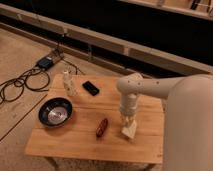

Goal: Wipe the white sponge on the table

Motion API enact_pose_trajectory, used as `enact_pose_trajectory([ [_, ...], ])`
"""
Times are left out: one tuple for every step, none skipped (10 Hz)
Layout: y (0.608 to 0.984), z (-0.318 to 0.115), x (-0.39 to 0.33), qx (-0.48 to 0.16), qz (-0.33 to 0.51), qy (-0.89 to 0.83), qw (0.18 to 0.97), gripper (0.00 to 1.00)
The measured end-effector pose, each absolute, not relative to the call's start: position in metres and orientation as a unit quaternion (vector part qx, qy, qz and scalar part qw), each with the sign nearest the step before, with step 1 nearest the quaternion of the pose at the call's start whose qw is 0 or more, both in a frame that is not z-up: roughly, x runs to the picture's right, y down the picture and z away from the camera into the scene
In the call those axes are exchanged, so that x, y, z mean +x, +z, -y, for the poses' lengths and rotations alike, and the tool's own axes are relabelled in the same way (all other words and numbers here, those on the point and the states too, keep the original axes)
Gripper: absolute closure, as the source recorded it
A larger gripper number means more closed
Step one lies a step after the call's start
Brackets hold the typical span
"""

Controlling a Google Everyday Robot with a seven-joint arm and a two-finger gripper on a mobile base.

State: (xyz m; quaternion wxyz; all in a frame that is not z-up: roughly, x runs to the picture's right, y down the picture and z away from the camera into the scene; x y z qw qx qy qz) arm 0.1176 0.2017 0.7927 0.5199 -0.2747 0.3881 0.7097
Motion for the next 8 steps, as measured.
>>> enact_pose_trajectory([
  [0.7929,-0.2019,0.1197,-0.273,-0.389,0.710,0.520,0.57],
  [0.7928,-0.2023,0.1190,-0.273,-0.389,0.710,0.520,0.57],
  [0.7927,-0.2023,0.1196,-0.273,-0.389,0.710,0.519,0.57],
  [0.7928,-0.2021,0.1188,-0.273,-0.389,0.710,0.520,0.57],
  [0.7929,-0.2017,0.1183,-0.273,-0.389,0.710,0.520,0.57],
  [0.7928,-0.2018,0.1188,-0.273,-0.389,0.710,0.520,0.57],
  [0.7929,-0.2019,0.1185,-0.273,-0.389,0.710,0.520,0.57],
  [0.7929,-0.2019,0.1184,-0.273,-0.389,0.710,0.520,0.57],
])
